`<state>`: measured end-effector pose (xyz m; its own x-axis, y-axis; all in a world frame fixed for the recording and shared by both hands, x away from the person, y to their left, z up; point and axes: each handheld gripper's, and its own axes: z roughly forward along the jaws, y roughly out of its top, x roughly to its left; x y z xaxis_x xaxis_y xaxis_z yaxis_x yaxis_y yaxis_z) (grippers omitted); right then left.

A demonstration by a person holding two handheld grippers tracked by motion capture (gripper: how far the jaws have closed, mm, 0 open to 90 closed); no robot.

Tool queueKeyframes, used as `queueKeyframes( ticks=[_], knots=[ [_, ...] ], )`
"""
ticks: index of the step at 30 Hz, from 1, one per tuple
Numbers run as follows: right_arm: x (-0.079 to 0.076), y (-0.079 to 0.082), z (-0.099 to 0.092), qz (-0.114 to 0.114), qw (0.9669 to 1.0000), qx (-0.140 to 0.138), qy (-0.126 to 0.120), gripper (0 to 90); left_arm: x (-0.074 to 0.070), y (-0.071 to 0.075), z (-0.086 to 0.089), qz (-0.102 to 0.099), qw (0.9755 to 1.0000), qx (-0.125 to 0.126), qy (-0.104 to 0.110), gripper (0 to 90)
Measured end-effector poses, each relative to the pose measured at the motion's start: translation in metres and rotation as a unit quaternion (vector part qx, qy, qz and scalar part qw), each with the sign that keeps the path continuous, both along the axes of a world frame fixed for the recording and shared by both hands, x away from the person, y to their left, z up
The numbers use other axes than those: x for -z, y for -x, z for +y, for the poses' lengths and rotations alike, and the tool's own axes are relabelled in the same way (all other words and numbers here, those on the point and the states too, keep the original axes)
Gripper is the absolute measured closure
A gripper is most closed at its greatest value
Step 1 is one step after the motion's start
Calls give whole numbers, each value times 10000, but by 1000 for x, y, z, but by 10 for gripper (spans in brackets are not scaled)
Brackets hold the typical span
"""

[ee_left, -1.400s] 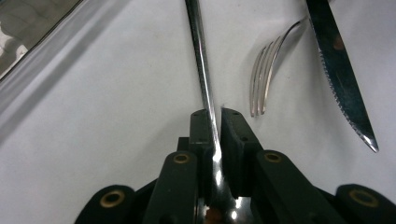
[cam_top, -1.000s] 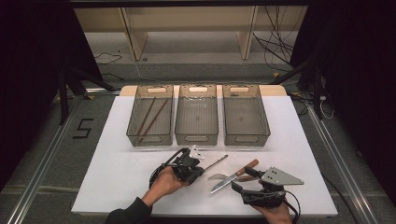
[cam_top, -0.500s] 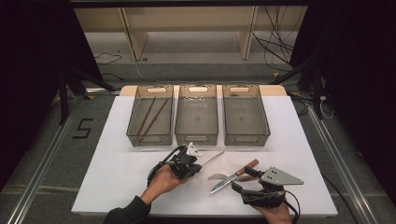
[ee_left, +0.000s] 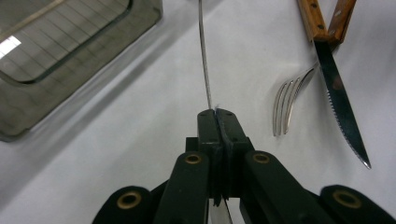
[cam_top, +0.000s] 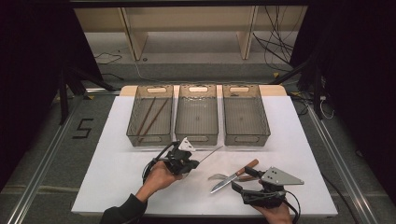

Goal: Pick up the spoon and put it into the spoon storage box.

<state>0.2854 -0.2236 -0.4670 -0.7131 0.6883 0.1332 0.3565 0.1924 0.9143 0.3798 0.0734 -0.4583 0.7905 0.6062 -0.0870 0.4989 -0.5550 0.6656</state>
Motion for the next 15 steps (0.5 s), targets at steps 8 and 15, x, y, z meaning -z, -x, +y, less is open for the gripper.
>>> queueKeyframes(
  ticks=[8,15],
  knots=[
    [0,0,0,-4,10000,15,-6,265,-21,2,10,-129,9995,-3,297,894],
    [0,0,-1,8,10000,29,0,266,-42,-3,16,-325,9979,6,553,893]
  ],
)
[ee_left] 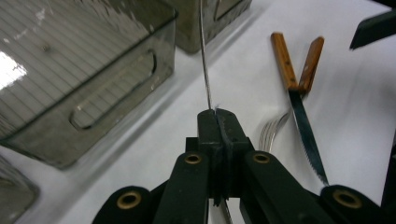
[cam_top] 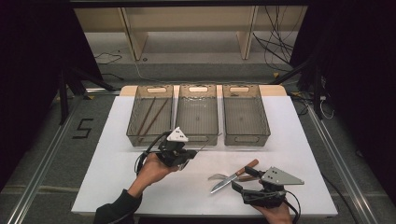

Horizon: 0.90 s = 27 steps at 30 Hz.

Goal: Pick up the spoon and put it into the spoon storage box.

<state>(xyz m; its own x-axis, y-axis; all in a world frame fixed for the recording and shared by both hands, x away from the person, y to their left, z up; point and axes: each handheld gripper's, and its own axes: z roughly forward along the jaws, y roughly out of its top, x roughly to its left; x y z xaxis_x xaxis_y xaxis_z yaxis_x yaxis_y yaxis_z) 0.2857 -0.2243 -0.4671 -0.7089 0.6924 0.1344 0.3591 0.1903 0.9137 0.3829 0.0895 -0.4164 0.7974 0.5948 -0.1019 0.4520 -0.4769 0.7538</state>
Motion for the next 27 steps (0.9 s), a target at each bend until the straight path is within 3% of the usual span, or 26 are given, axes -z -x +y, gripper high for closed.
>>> queueKeyframes(
  ticks=[6,13,20,25,27],
  knots=[
    [0,0,1,11,10000,6,-4,265,-17,-16,-3,-203,9997,-103,59,893],
    [0,0,0,-8,10000,13,-40,265,-30,-52,0,-296,9980,-557,99,893],
    [0,0,0,-2,10000,3,-35,265,-30,-82,3,-326,9946,-989,10,894],
    [0,0,0,6,10000,-9,-42,265,-25,-98,1,-336,9931,-1109,-196,893],
    [0,0,0,9,10000,-11,-38,265,-23,-103,0,-305,9922,-1201,-144,893]
  ],
)
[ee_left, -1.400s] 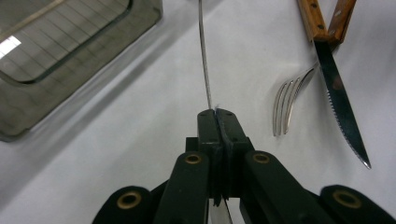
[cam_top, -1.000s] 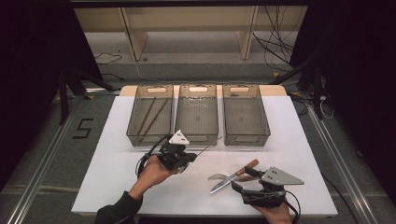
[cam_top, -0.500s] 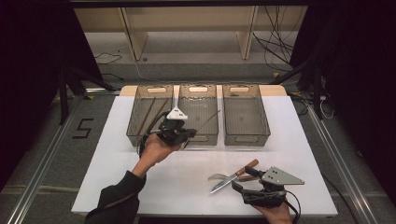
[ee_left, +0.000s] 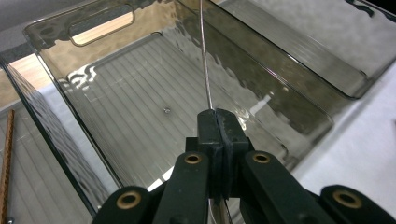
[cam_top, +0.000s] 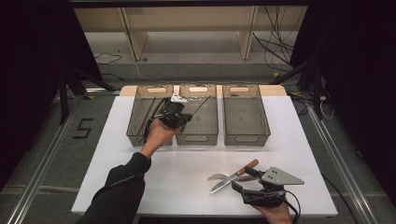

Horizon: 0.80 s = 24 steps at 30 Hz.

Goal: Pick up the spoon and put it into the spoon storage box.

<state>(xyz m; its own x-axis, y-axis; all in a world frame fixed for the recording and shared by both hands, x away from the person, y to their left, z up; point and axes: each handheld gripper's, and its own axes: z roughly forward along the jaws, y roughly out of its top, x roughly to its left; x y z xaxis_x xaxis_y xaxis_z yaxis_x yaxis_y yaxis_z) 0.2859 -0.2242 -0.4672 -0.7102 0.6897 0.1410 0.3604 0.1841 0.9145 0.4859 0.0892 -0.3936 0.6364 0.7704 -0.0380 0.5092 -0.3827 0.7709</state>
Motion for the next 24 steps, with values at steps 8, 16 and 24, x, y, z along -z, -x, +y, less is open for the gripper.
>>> queueKeyframes(
  ticks=[8,16,24],
  knots=[
    [0,0,0,-8,10000,-12,8,265,3,-18,-4,30,9998,-196,-96,893],
    [0,0,-1,-7,10000,-14,-10,265,9,-30,-8,113,9992,-323,-221,892],
    [0,0,0,-3,10000,-17,-10,265,17,-37,-7,189,9985,-428,-279,889]
  ],
)
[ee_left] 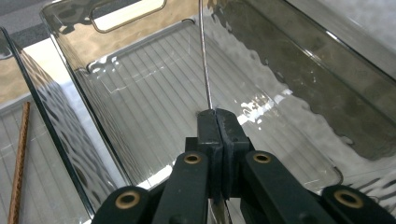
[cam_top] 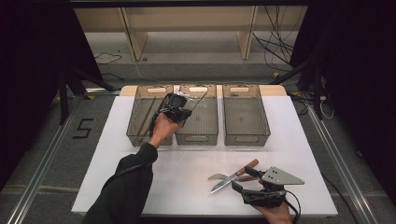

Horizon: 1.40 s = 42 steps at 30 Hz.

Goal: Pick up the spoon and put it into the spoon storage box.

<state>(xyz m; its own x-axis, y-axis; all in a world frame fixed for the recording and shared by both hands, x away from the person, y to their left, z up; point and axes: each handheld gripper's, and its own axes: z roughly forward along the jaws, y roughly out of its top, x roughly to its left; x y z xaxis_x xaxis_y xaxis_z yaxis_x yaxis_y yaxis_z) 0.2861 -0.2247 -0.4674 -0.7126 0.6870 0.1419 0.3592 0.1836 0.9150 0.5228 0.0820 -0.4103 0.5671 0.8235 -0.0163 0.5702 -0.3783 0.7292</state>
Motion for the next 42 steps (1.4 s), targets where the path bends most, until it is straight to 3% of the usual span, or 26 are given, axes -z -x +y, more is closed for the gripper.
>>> queueKeyframes(
  ticks=[6,10,11,12,15,17,22,30,37,42],
  knots=[
    [0,0,0,4,10000,-3,0,266,3,0,-1,58,10000,-55,-50,883],
    [0,0,0,10,10000,-11,7,266,6,0,-4,217,9997,-30,-123,866],
    [0,0,0,11,10000,-12,7,266,6,0,-6,289,9995,-34,-152,796],
    [0,0,0,6,10000,-12,9,266,4,2,-7,228,9996,-18,-164,724],
    [0,0,0,6,10000,-8,-4,266,-9,10,-11,-16,10000,31,-40,673],
    [0,0,0,12,10000,-7,-3,266,-18,14,-14,-95,10000,29,-4,574],
    [0,1,0,3,10000,-13,13,266,-28,22,-18,2,9996,282,2,457],
    [0,1,0,2,10000,-14,19,266,-32,43,-17,96,9980,543,312,338],
    [0,1,1,1,10000,1,26,266,-32,72,-9,32,9947,682,768,318],
    [0,1,1,11,10000,4,22,266,-22,92,-8,112,9927,872,826,308]
  ],
)
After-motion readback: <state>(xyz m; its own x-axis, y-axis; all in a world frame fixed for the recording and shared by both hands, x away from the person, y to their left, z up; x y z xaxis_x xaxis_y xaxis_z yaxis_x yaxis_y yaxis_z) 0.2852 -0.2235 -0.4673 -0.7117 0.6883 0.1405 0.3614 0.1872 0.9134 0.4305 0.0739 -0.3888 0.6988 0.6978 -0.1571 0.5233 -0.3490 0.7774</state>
